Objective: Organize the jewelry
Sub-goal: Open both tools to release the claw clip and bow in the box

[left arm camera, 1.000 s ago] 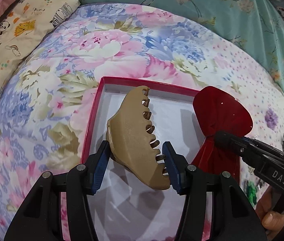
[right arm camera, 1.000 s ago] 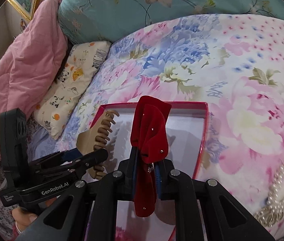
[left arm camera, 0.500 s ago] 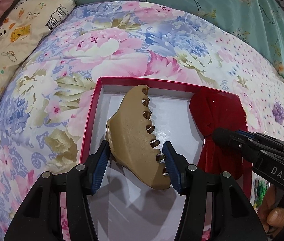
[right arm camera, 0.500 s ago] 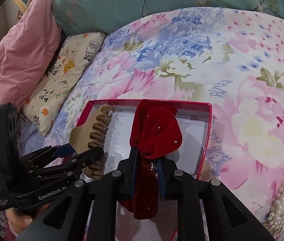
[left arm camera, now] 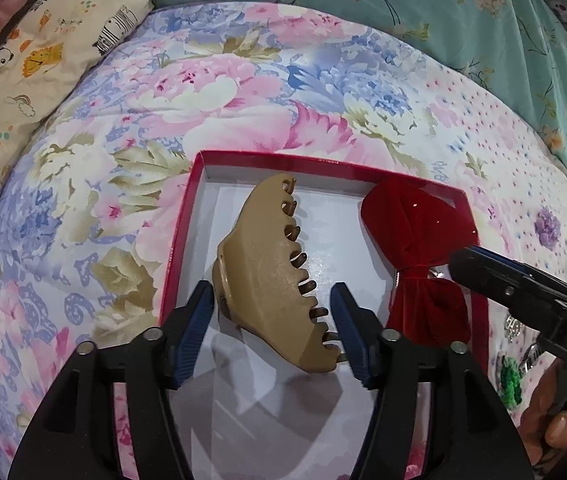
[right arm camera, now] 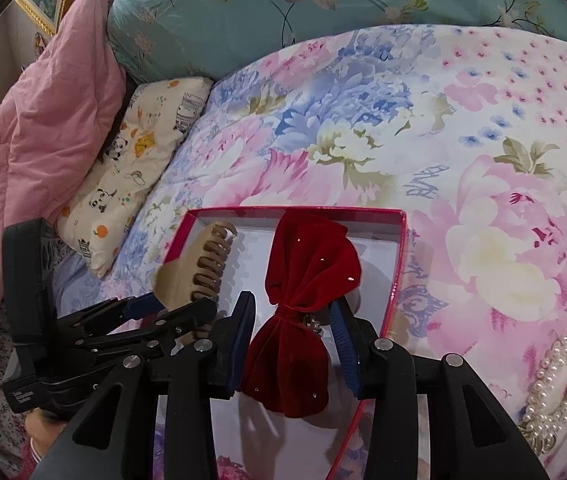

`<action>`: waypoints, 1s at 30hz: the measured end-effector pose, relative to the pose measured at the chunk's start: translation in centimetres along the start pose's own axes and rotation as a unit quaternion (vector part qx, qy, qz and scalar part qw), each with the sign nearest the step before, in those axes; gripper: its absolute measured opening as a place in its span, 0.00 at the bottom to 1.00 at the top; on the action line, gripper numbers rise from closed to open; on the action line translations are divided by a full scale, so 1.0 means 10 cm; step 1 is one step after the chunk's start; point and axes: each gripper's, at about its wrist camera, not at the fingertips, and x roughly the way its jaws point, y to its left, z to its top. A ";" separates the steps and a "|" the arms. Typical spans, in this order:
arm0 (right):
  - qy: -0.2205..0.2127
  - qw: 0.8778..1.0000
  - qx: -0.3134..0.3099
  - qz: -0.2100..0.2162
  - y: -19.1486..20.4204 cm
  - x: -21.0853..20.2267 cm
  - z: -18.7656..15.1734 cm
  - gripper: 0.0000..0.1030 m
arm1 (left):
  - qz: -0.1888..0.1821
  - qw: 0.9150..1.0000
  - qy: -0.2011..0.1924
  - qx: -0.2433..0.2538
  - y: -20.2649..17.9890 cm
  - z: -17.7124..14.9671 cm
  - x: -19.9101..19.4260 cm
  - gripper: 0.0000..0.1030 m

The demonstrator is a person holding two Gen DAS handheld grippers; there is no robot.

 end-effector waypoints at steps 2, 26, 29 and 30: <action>-0.006 1.000 0.001 0.001 -0.01 -0.06 -0.01 0.46 | 0.001 1.000 -0.005 0.000 -0.01 -0.01 -0.05 0.61; -0.074 0.990 0.110 -0.040 -1.00 -1.34 -0.61 0.48 | -0.059 0.998 -0.021 0.014 -0.67 -0.32 -0.64 0.66; -0.082 0.987 0.129 -0.052 -1.17 -1.51 -0.73 0.48 | -0.070 0.997 -0.017 0.023 -0.83 -0.38 -0.66 0.67; -0.084 0.986 0.133 -0.056 -1.22 -1.56 -0.77 0.48 | -0.072 0.997 -0.016 0.025 -0.87 -0.39 -0.67 0.67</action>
